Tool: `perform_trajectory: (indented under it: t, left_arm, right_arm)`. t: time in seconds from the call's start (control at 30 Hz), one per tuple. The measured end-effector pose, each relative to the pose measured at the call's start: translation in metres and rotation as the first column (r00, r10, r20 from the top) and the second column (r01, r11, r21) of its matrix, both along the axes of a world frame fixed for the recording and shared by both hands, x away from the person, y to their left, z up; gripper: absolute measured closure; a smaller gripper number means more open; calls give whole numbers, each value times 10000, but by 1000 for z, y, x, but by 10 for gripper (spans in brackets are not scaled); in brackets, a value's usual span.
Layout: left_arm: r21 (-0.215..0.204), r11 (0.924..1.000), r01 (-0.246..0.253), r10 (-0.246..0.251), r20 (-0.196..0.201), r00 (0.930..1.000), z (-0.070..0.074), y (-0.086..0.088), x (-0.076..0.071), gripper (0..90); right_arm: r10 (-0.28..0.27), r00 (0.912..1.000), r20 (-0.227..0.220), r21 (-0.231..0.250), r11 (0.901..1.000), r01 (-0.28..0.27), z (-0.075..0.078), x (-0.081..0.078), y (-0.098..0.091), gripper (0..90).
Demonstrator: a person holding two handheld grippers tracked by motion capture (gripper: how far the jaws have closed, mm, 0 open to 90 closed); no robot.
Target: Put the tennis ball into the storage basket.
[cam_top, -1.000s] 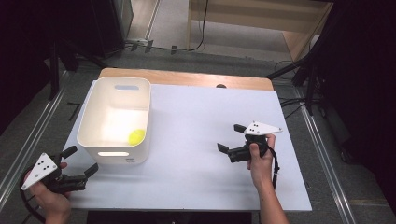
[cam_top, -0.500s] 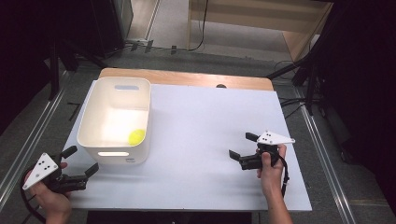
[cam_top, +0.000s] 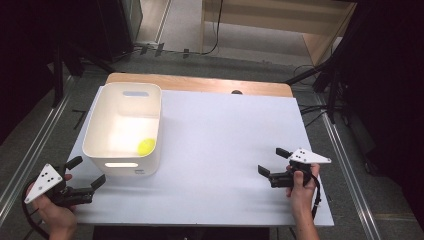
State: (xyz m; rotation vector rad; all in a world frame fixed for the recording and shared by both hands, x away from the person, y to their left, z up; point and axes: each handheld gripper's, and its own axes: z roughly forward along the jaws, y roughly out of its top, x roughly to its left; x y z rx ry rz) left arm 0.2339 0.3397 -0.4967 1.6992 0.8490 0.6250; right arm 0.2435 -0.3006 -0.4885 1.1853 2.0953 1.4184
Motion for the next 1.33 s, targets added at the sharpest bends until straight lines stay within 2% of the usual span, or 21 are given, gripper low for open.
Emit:
perform_trajectory:
  t: [0.6,1.03,1.33]
  left_arm:
    - [-36,10000,16,-16,24,10000,0,0,0,0]
    - [-145,9999,81,-80,29,10000,0,0,0,0]
    - [-112,9999,47,-47,9,10000,0,1,0,0]
  right_arm:
    - [-898,9959,110,277,9956,894,-12,-28,-36,0]
    - [-1469,9887,310,709,9870,1444,-16,-45,-52,0]
    - [-1715,9850,209,968,9809,1687,-21,-48,-60,0]
